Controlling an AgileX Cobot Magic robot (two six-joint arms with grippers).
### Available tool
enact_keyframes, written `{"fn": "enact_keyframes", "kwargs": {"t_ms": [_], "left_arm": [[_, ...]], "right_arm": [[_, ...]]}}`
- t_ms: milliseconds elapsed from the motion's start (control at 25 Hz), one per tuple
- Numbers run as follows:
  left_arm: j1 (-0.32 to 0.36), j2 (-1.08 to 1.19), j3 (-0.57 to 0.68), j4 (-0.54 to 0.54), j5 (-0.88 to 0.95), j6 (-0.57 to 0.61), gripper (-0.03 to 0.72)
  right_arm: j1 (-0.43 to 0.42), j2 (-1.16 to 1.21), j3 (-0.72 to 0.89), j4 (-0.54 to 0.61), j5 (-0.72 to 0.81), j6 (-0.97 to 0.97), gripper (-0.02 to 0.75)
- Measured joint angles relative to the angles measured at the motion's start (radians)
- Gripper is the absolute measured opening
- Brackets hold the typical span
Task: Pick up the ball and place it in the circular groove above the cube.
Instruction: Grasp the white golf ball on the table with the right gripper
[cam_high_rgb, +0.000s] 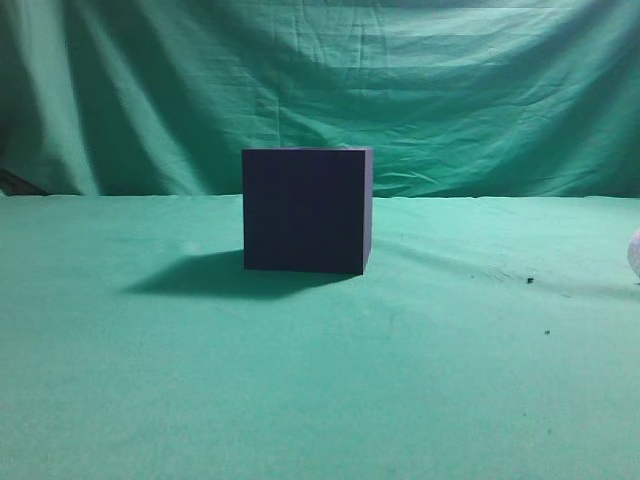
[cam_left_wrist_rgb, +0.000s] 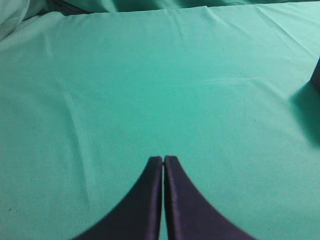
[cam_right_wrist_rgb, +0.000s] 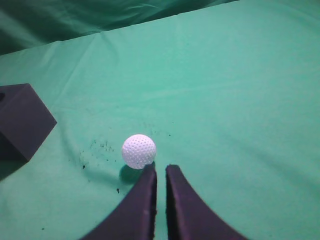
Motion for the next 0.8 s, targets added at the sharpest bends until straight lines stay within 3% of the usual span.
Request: {"fn": "enact_keyframes", "kwargs": {"t_ms": [800], "left_arm": [[0.000, 0.000, 0.000, 0.000, 0.000, 0.000, 0.000]], "right_arm": [[0.000, 0.000, 0.000, 0.000, -0.021, 0.000, 0.049]]}}
